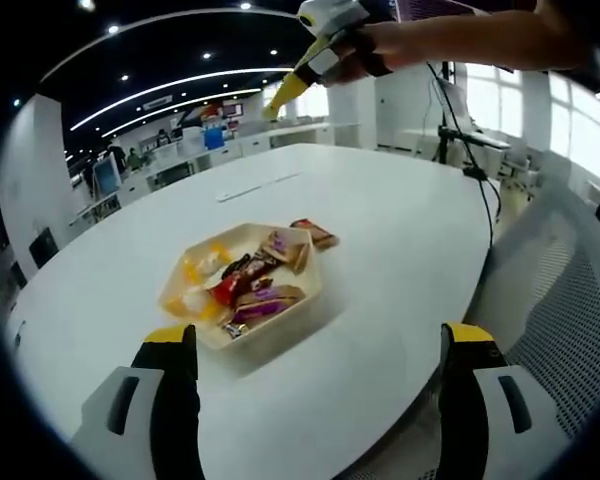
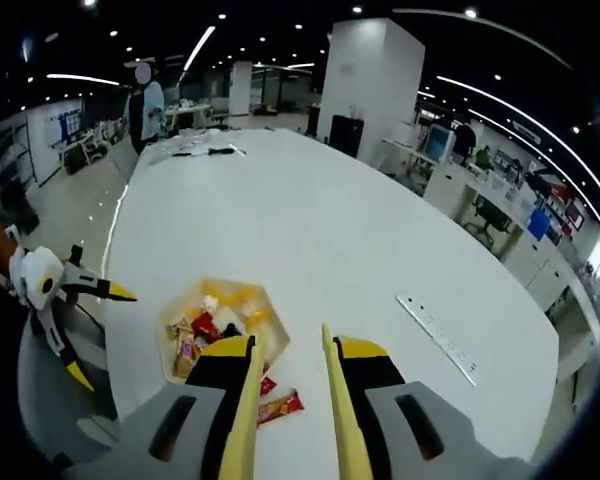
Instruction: Place the target food into the container with the food tongs after gripping and lifting it, then release it inside without dropping or visibly crushing the food.
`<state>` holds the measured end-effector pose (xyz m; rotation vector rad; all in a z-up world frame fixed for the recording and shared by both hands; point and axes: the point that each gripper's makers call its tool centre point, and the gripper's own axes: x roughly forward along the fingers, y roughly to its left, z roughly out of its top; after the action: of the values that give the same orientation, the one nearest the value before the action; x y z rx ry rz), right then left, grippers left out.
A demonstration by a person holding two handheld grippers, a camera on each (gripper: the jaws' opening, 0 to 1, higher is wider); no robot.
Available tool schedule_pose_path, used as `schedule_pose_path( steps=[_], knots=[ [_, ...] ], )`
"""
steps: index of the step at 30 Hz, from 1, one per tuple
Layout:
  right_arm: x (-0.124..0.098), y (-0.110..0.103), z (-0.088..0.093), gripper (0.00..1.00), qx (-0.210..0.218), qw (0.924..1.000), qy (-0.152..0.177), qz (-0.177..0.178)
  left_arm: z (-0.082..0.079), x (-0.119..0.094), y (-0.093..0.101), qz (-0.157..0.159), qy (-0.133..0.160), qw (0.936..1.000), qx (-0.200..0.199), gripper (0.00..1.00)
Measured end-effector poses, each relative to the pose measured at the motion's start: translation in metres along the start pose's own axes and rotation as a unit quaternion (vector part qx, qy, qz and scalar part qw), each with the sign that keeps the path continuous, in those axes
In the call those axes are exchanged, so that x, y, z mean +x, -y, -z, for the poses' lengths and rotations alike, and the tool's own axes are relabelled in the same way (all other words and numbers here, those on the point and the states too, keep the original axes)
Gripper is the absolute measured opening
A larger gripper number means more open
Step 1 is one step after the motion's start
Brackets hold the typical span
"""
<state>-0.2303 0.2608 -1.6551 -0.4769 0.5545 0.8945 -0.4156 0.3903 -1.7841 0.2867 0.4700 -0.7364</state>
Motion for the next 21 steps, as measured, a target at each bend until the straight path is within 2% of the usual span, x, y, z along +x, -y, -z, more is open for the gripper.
schedule_pose_path(
  steps=[7,13,21],
  knots=[
    [-0.006,0.001,0.023,0.3,0.014,0.9998,-0.007,0.013,-0.001,-0.001,-0.001,-0.003,0.003,1.0,-0.003,0.97],
    [-0.012,0.0,0.036,0.3,0.026,0.9993,-0.009,0.024,-0.005,-0.002,-0.004,-0.008,0.014,0.9998,-0.012,0.98],
    [-0.021,0.004,0.045,0.3,0.057,0.9967,0.015,0.055,-0.005,-0.002,-0.003,-0.004,0.013,0.9998,-0.013,0.98]
  ],
)
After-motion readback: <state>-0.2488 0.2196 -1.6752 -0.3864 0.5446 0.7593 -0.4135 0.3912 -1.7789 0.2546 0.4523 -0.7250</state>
